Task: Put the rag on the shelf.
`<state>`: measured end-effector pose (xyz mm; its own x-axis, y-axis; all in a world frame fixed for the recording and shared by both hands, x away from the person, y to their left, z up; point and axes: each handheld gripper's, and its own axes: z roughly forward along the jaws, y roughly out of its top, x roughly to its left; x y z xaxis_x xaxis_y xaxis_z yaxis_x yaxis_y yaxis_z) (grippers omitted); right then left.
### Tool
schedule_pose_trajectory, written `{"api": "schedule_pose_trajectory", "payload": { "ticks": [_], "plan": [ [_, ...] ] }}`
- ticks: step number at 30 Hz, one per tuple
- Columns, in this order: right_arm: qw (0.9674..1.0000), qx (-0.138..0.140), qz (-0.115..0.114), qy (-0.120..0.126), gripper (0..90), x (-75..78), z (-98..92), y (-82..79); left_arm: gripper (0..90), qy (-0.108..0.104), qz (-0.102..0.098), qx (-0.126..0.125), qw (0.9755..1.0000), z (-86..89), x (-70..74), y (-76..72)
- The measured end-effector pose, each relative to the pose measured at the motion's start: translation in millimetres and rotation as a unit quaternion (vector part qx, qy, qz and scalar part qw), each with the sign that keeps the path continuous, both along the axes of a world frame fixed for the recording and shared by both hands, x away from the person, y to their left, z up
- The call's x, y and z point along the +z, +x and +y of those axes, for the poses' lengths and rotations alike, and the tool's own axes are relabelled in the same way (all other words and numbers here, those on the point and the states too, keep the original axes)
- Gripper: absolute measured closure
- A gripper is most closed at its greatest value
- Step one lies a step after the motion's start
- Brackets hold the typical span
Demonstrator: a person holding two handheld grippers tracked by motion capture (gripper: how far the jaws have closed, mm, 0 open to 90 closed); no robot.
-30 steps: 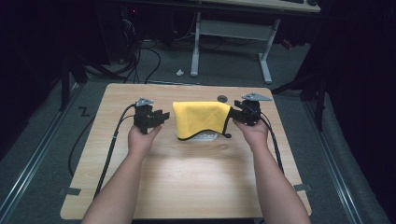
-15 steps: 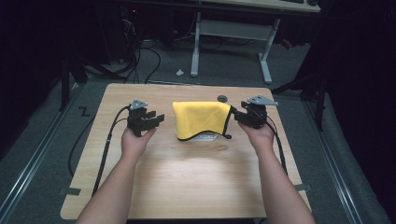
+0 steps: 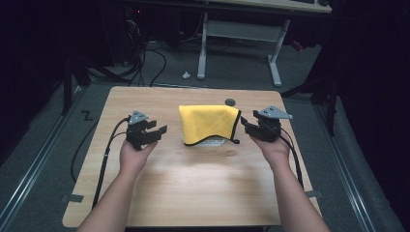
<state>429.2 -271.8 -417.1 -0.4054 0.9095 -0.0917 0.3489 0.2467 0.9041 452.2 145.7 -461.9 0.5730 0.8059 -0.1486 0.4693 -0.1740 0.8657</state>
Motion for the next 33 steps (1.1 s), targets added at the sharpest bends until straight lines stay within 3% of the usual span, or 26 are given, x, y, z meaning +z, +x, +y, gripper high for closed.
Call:
{"api": "schedule_pose_trajectory", "payload": {
  "ticks": [1,2,4,8,10,13,15,17,20,22,24,28,30,31,33],
  "plan": [
    [1.0000,0.000,-0.008,-0.001,43.9,-0.3,-0.5,-4.5,44.8,0.002,-0.002,-0.001,1.0000,0.7,-0.3,-3.3],
    [1.0000,-0.001,0.007,-0.007,42.5,-0.2,-0.9,-10.0,44.1,0.004,-0.001,-0.005,1.0000,1.4,-0.7,-6.5],
    [0.9999,0.004,0.009,-0.005,42.9,-0.9,-1.7,-13.8,43.9,0.010,0.001,-0.011,0.9999,1.7,-1.4,-13.6],
    [0.9998,0.004,-0.011,-0.016,44.9,-5.9,-2.6,-34.7,42.2,0.012,-0.006,-0.026,0.9996,1.9,-4.6,-31.9],
    [0.9998,0.002,0.005,-0.019,43.3,-6.5,-2.2,-42.3,41.6,0.010,-0.005,-0.035,0.9993,1.2,-7.2,-40.8],
    [0.9998,0.006,-0.006,-0.017,44.6,-8.7,-0.4,-56.4,40.6,0.014,-0.001,-0.046,0.9988,-1.7,-11.8,-54.5],
    [0.9995,0.003,-0.006,-0.030,44.7,-12.0,3.0,-64.7,39.1,0.017,0.003,-0.046,0.9988,-4.9,-16.6,-65.0],
    [0.9998,0.006,0.004,-0.020,43.2,-16.6,5.6,-72.4,37.4,0.016,0.009,-0.055,0.9983,-8.5,-22.8,-76.3],
    [0.9997,0.013,0.017,-0.016,42.6,-28.6,13.1,-85.0,37.3,0.017,0.017,-0.072,0.9971,-12.8,-33.2,-94.1],
    [0.9991,0.020,0.026,-0.027,42.7,-39.4,20.0,-93.5,37.3,0.026,0.023,-0.078,0.9964,-12.8,-39.8,-105.2],
    [0.9986,0.024,0.044,-0.017,42.7,-50.7,27.0,-101.5,37.6,0.035,0.036,-0.077,0.9958,-9.6,-45.3,-116.0],
    [0.9968,0.038,0.068,-0.015,42.4,-71.3,46.4,-120.7,38.1,0.018,0.070,-0.086,0.9937,-0.7,-57.7,-140.5],
    [0.9973,0.036,0.062,-0.016,42.5,-82.6,55.4,-132.5,39.2,0.003,0.082,-0.089,0.9926,-0.8,-60.4,-148.4],
    [0.9973,0.036,0.061,-0.018,43.8,-88.8,58.7,-137.7,38.6,0.003,0.085,-0.097,0.9917,-2.7,-59.9,-149.4],
    [0.9950,0.053,0.077,-0.037,42.5,-94.4,64.9,-141.5,38.2,0.010,0.074,-0.099,0.9923,-5.3,-58.9,-150.2]
  ]
}}
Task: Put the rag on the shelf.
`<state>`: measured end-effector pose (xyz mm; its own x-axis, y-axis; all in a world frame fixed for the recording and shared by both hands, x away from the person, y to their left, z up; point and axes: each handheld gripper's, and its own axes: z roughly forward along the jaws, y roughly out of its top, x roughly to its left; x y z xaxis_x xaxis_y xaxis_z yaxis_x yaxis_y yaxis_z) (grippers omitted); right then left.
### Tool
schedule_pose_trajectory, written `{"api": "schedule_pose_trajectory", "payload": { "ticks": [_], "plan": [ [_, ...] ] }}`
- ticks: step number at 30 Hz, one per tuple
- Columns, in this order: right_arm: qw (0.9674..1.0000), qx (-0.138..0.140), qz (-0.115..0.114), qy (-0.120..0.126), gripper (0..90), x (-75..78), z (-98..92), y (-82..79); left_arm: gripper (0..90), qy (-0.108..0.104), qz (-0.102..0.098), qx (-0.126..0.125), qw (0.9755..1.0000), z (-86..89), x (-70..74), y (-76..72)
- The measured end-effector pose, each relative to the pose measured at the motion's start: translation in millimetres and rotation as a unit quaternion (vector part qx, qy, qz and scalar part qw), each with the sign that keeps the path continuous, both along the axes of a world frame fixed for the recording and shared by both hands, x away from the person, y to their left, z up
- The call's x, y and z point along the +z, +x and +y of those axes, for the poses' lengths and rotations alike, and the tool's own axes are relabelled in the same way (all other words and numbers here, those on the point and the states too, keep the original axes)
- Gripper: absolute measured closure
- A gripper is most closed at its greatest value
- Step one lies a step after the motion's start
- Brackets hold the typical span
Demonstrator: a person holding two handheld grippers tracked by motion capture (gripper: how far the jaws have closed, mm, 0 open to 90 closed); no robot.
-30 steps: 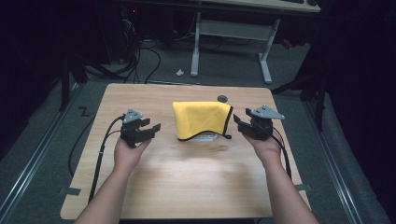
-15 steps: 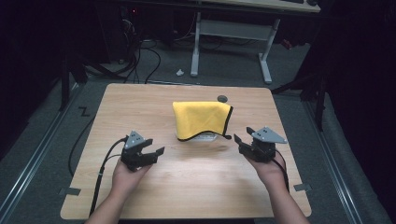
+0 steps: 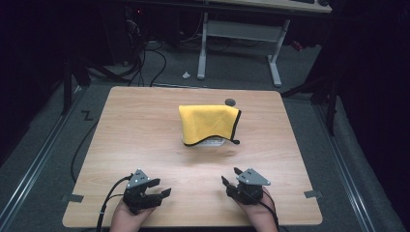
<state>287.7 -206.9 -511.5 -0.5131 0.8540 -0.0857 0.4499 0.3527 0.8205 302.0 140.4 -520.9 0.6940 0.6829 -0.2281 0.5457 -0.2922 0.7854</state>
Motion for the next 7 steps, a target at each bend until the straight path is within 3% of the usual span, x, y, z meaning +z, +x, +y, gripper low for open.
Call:
{"api": "schedule_pose_trajectory", "payload": {
  "ticks": [1,2,7],
  "plan": [
    [0.9998,0.005,-0.006,-0.016,42.9,-2.0,1.5,-1.0,38.4,0.001,0.000,-0.002,1.0000,-0.8,0.1,1.0],
    [0.9998,0.003,0.002,-0.021,43.3,-6.5,1.1,-0.4,38.1,0.002,-0.001,-0.003,1.0000,-1.0,0.0,2.0],
    [0.9997,-0.002,0.000,-0.024,43.1,-7.4,-0.4,1.0,38.2,0.006,0.000,-0.001,1.0000,1.8,-2.2,2.9]
  ]
}}
